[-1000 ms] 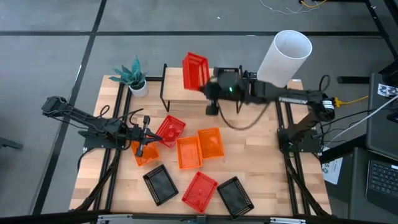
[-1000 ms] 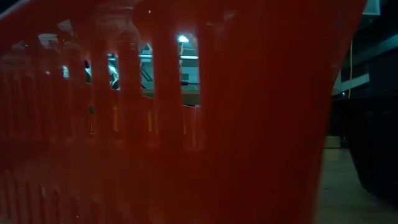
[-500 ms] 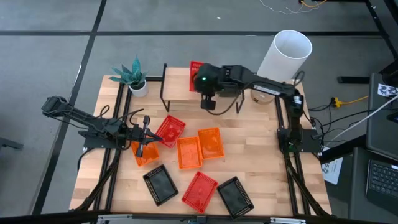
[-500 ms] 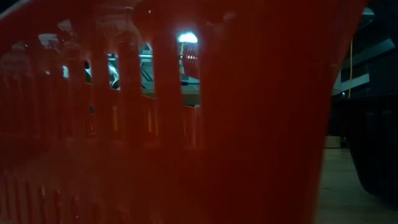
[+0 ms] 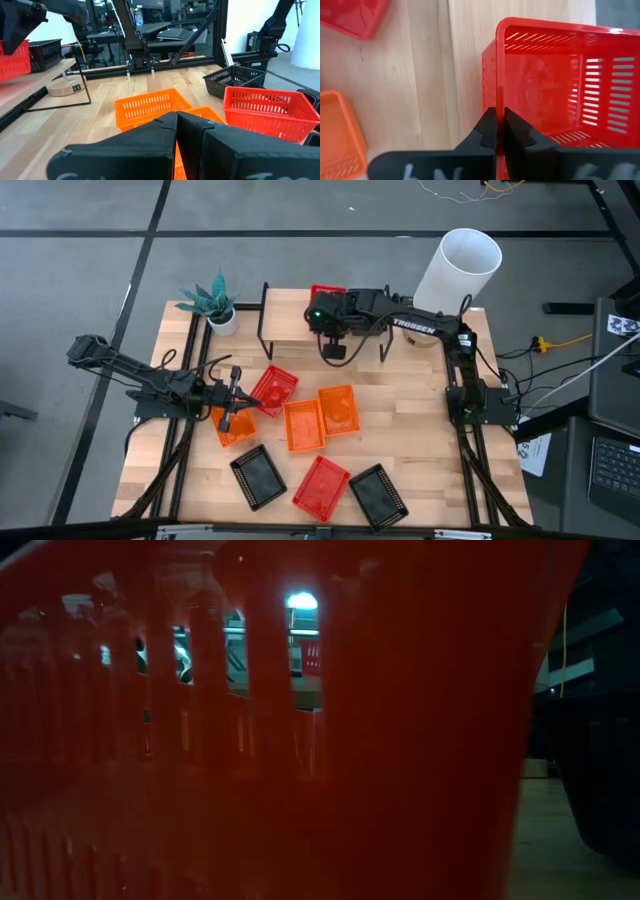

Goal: Stack baskets on shelf by color
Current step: Put the bottom right red bin on the shelf, then put the left orange bin on the shelf

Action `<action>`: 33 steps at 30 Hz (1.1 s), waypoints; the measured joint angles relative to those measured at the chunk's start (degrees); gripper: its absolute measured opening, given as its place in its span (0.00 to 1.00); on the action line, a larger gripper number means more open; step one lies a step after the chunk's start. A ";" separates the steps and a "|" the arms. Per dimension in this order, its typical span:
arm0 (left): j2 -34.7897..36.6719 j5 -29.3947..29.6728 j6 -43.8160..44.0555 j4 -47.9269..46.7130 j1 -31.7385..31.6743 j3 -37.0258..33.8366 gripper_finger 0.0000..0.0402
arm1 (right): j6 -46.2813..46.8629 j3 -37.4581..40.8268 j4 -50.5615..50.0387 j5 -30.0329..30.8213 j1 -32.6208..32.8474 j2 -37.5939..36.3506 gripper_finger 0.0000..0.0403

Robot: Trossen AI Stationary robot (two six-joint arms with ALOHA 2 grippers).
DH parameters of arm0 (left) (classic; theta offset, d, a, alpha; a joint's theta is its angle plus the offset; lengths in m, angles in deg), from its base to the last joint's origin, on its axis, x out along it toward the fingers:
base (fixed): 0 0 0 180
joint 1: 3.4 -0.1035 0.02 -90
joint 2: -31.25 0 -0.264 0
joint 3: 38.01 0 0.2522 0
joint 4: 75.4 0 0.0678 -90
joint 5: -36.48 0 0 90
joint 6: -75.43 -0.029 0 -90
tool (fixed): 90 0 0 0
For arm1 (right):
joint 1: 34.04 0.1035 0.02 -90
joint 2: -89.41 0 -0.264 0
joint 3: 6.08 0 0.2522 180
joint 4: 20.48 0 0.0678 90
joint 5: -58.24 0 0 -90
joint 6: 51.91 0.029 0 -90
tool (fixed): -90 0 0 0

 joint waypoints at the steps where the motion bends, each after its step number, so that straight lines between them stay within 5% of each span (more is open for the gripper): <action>1: 0.01 -0.01 0.00 -0.01 0.00 0.01 0.00 | 0.00 0.00 -0.21 -0.13 -0.16 0.00 0.01; 18: 0.00 -0.01 0.09 -0.01 0.00 0.01 0.00 | -1.26 0.00 0.22 -4.83 -0.78 0.24 0.22; 28: 0.00 -0.01 0.15 -0.25 0.00 0.01 0.00 | -1.00 -3.97 -1.72 -4.51 0.32 -0.22 0.24; 33: 0.00 -0.01 0.26 -0.25 0.00 0.01 0.00 | 7.25 -10.47 -11.04 -5.07 2.12 -0.39 0.24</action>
